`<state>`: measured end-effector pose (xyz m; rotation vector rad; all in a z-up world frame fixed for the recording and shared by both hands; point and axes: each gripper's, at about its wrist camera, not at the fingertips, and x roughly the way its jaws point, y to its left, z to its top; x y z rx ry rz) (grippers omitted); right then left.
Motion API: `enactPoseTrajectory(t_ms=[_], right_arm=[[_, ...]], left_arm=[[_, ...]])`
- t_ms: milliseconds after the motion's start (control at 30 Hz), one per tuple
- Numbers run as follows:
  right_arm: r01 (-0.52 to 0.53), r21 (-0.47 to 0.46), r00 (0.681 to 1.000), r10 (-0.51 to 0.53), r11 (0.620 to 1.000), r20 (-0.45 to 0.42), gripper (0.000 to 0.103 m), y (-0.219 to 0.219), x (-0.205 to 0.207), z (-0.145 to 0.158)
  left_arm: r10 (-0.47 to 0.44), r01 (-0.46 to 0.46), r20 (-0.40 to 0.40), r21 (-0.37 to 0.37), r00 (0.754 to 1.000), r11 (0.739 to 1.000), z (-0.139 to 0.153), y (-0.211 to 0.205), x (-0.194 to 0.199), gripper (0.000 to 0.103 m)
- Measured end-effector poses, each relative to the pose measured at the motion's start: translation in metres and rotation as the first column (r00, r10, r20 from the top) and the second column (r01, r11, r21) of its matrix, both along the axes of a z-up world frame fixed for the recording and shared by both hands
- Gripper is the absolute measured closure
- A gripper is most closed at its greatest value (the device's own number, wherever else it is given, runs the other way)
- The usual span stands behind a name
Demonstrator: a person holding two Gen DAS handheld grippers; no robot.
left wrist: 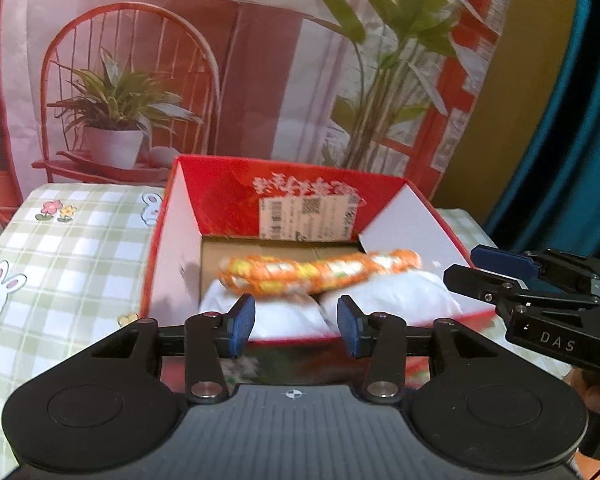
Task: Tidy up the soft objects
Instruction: 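Lower both grippers onto the blue-and-white snack bag and close them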
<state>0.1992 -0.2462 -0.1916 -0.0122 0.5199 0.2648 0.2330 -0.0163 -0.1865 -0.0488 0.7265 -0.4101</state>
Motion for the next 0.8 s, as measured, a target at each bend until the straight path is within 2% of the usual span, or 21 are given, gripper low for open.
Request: enactPoseTrajectory(t_ms=[267,400,533,800], right_arm=[[0.012,0.016,1.0,-0.012,1.0,0.025,0.063,0.002,-0.051,-0.016],[0.017,0.023,1.0,-0.017,1.0,-0.011,0.063,0.008,-0.075,-0.038],[0.017,0.05,0.998,-0.014,0.999,-0.063,0.063,0.014,-0.092,-0.06],[0.024,0.091,0.992,-0.012,0.996,-0.126,0.063,0.019,-0.106,-0.085]], left_arm=[[-0.023,0.021,-0.046,-0.04,0.999,0.999,-0.016,-0.005,-0.031,0.056],[-0.02,0.019,-0.019,-0.042,1.0,0.999,-0.022,-0.005,-0.047,0.056],[-0.025,0.021,-0.049,-0.088,0.998,0.996,-0.03,-0.002,-0.055,0.056],[-0.035,0.019,-0.151,-0.105,0.988,0.994,-0.06,0.0,-0.063,0.057]])
